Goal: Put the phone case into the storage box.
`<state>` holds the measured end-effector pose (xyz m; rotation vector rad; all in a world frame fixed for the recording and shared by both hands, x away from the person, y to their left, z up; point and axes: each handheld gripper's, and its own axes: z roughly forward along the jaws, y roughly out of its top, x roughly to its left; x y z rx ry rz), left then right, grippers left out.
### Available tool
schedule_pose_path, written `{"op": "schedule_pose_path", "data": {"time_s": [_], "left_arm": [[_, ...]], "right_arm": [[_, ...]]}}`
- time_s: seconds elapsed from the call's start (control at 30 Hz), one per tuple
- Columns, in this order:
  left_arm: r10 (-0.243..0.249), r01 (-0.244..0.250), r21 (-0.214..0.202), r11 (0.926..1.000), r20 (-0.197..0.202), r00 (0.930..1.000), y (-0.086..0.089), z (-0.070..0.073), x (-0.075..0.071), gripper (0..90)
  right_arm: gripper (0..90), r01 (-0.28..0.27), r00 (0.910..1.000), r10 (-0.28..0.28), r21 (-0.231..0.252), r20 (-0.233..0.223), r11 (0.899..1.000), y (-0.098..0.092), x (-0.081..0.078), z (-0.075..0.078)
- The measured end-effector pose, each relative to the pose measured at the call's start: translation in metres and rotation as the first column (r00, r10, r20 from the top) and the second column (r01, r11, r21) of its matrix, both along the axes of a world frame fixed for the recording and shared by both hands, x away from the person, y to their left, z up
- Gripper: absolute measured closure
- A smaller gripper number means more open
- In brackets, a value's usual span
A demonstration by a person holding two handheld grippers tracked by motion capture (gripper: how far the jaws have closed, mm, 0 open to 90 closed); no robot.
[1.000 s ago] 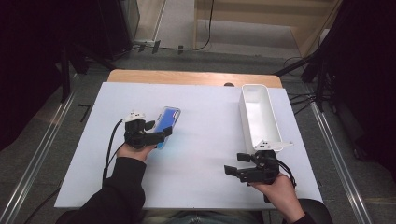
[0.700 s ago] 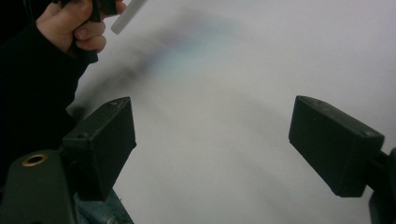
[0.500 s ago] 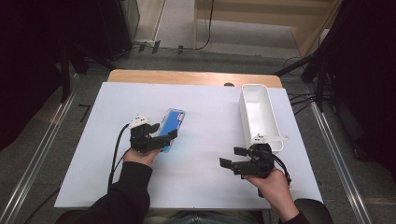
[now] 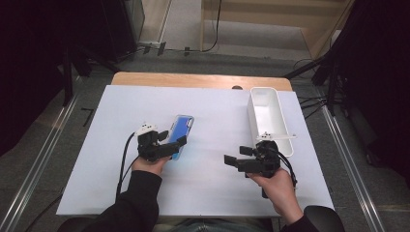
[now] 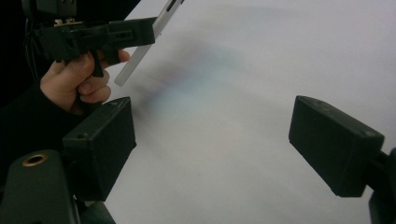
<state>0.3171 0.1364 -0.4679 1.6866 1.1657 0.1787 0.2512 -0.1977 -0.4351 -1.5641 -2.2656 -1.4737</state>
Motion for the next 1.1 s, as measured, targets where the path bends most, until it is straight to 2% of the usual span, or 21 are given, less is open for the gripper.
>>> {"op": "schedule_pose_path", "data": {"time_s": [0.1, 0.2, 0.33, 0.7, 0.97, 1.1], "left_arm": [[0.002, -0.002, -0.005, 1.0000, 0.002, 1.0000, -0.001, -0.001, -0.001, 16.7], [0.011, -0.011, -0.035, 0.9993, -0.009, 0.9999, -0.002, -0.003, -0.002, 16.7], [0.007, -0.008, -0.049, 0.9988, -0.009, 0.9999, -0.003, -0.006, -0.003, 16.7], [0.001, 0.000, -0.051, 0.9987, 0.008, 1.0000, -0.007, -0.008, -0.005, 16.7], [-0.008, 0.009, -0.045, 0.9990, 0.006, 0.9999, -0.012, -0.010, -0.008, 16.7], [-0.004, 0.005, -0.044, 0.9990, 0.018, 0.9998, -0.014, -0.011, -0.009, 16.7]], "right_arm": [[13.2, 0.005, 1.0000, -0.005, -0.002, -0.004, 1.000, 0.003, 0.004, 0.002], [13.2, 0.004, 1.0000, -0.004, 0.000, -0.008, 1.000, 0.007, 0.009, 0.003], [13.3, 0.005, 1.0000, -0.005, -0.001, -0.008, 1.000, 0.009, 0.011, 0.004], [13.7, 0.004, 0.9999, -0.004, 0.008, -0.012, 1.000, 0.017, 0.024, 0.009], [13.7, 0.004, 0.9998, -0.004, 0.000, -0.017, 1.000, 0.025, 0.034, 0.012], [13.8, 0.003, 0.9998, -0.004, -0.006, -0.021, 1.000, 0.027, 0.038, 0.011]]}}
